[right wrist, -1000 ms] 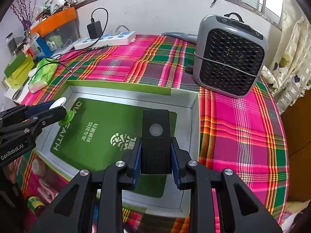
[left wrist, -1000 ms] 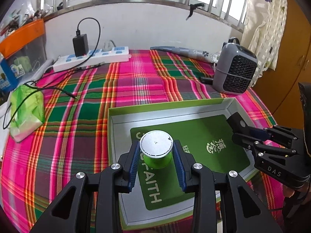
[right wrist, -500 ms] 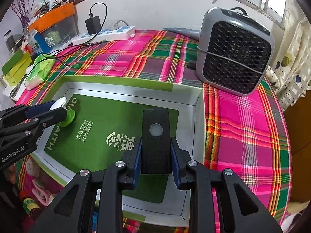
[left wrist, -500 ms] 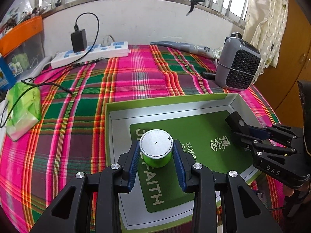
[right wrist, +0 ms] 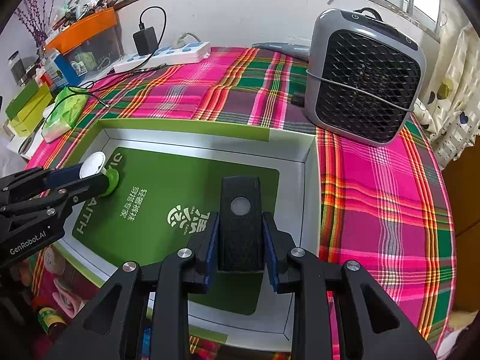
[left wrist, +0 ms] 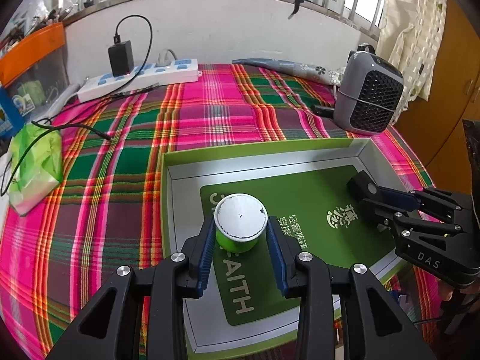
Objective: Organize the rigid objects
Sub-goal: 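Lower both held items onto the box's green insert and open both tools, then withdraw both open tools from the box back toward the remaining items, then grasp the silver metal bar with the right tool while the left tool grasps the amber bottle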
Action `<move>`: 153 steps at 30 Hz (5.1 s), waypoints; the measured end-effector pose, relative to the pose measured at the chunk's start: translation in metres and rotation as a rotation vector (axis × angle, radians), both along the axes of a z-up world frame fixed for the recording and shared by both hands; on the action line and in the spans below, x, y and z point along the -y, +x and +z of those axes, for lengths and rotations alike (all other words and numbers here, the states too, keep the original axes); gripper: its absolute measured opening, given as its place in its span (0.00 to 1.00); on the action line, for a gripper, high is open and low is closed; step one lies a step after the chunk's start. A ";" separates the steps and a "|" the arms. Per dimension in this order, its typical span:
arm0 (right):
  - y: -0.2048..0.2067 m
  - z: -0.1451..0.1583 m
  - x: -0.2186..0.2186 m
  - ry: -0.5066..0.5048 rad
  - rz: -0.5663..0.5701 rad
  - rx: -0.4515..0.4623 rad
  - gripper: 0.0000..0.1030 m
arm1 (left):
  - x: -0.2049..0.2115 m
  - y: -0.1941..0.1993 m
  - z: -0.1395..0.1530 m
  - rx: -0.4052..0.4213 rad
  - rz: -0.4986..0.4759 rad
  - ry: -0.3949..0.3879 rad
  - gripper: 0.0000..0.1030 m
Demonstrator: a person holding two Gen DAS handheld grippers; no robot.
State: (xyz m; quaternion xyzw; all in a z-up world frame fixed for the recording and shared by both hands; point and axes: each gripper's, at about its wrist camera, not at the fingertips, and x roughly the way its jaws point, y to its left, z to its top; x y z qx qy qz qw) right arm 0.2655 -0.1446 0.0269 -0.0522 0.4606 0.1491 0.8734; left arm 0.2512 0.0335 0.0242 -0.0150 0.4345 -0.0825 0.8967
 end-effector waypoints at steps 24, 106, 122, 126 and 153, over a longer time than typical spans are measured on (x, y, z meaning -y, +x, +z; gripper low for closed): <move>-0.021 0.013 0.005 0.048 -0.024 0.035 0.45 | 0.002 -0.031 0.019 0.050 0.001 0.000 0.34; -0.162 -0.010 0.027 -0.017 -0.197 0.043 0.57 | 0.001 -0.201 -0.003 0.003 -0.135 -0.167 0.34; -0.158 -0.012 0.026 -0.024 -0.147 0.055 0.57 | 0.007 -0.186 0.005 0.046 -0.149 -0.049 0.35; -0.157 -0.012 0.025 -0.026 -0.140 0.058 0.57 | 0.013 -0.179 0.002 0.040 -0.160 -0.021 0.35; -0.148 -0.013 0.022 -0.028 -0.115 0.058 0.57 | 0.009 -0.155 -0.015 -0.012 -0.089 0.010 0.35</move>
